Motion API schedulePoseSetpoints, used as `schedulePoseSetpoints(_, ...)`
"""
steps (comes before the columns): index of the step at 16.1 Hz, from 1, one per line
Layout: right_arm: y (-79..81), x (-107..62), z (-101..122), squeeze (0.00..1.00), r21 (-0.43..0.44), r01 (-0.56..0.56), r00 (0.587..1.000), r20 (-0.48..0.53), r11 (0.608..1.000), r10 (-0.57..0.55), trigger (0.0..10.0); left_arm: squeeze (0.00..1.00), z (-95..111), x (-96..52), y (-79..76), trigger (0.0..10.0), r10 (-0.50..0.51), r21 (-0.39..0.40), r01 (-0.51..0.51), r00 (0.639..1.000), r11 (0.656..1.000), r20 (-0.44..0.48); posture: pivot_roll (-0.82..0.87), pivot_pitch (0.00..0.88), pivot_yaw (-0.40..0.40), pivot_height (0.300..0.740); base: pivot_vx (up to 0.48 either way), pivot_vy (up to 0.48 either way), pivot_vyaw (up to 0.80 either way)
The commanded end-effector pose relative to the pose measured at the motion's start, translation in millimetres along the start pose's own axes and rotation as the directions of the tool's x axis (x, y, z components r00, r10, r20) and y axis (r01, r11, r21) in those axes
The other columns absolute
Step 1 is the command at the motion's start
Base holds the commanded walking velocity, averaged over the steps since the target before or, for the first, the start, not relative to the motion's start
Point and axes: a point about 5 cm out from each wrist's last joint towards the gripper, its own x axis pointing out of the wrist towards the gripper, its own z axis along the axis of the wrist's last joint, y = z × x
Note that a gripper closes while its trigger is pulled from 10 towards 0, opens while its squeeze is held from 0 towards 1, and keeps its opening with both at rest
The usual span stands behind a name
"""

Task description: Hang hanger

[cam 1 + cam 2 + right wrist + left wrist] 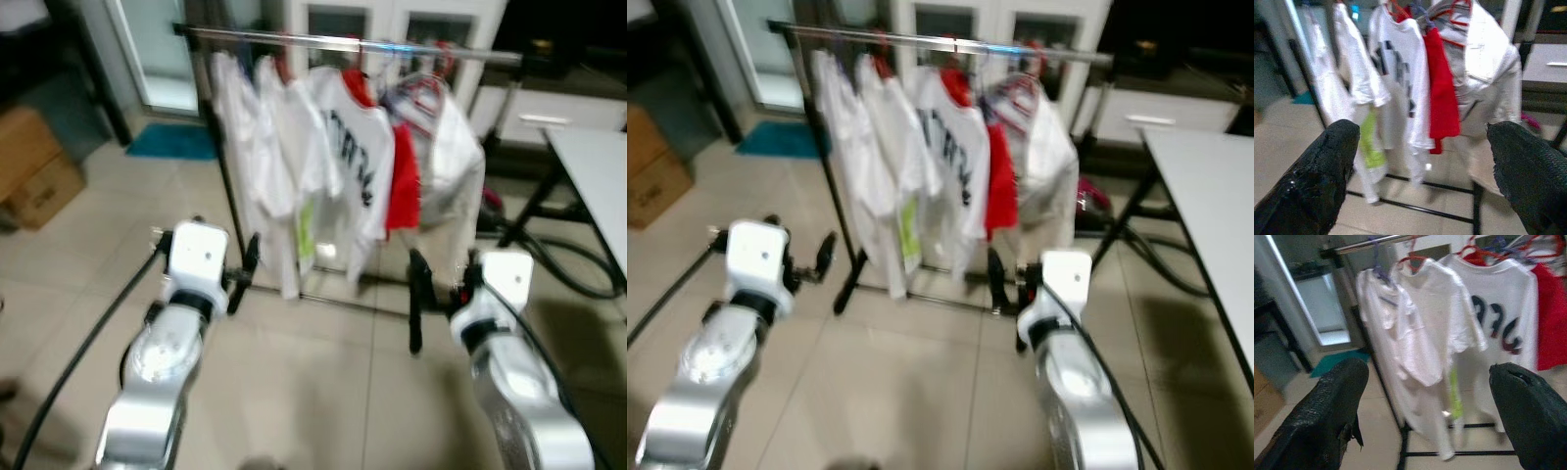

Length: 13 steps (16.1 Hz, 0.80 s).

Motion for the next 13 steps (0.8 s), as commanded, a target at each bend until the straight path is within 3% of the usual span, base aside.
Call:
schedulePoseSetpoints(1, -2.5, 2.5, -4.1, 1.00, -0.027, 0.023, 0.998, -0.060, 0.999, -0.025, 10.0, 1.00, 1.4, 2.5, -0.4, 10.0, -0.010, 0.004, 0.010, 1.000, 1.000, -0.008, 0.12, 0.000, 0.019, 0.740, 0.334, 0.000, 0.00)
schedulePoseSetpoints(2, 1.1, 3.2, -5.1, 1.00, -0.006, -0.014, 0.997, -0.082, 1.000, 0.013, 10.0, 1.00, 1.8, 2.8, -0.6, 10.0, -0.019, 0.004, 0.019, 1.000, 1.000, -0.012, 0.12, 0.000, 0.023, 0.740, 0.382, 0.000, 0.00)
schedulePoseSetpoints(5, 5.5, 0.9, -0.2, 1.00, 0.102, -0.012, 1.000, -0.019, 0.995, 0.014, 10.0, 1.00, 3.6, 6.2, -9.1, 10.0, -0.069, -0.009, 0.069, 0.998, 0.998, -0.015, 0.12, 0.000, 0.027, 0.740, 0.385, 0.000, 0.00)
schedulePoseSetpoints(11, 10.1, 3.1, 8.5, 1.00, 0.114, -0.022, 1.000, 0.023, 0.993, 0.019, 10.0, 1.00, 2.6, 4.0, -13.8, 10.0, -0.092, -0.018, 0.092, 0.995, 0.996, -0.032, 0.13, 0.000, 0.019, 0.740, 0.415, 0.000, 0.00)
schedulePoseSetpoints(12, 11.7, 3.7, 11.0, 0.61, 0.116, -0.034, 0.999, 0.035, 0.993, 0.030, 10.0, 1.00, 2.9, 4.3, -13.9, 10.0, -0.092, -0.018, 0.091, 0.995, 0.996, -0.032, 0.13, 0.000, 0.017, 0.740, 0.435, 0.000, 0.00)
schedulePoseSetpoints(13, 12.7, 6.1, 12.4, 0.00, 0.109, -0.016, 0.999, 0.032, 0.994, 0.013, 10.0, 1.00, 3.1, 4.3, -14.0, 10.0, -0.093, -0.019, 0.092, 0.995, 0.996, -0.033, 0.13, 0.000, 0.017, 0.740, 0.435, 0.000, 0.00)
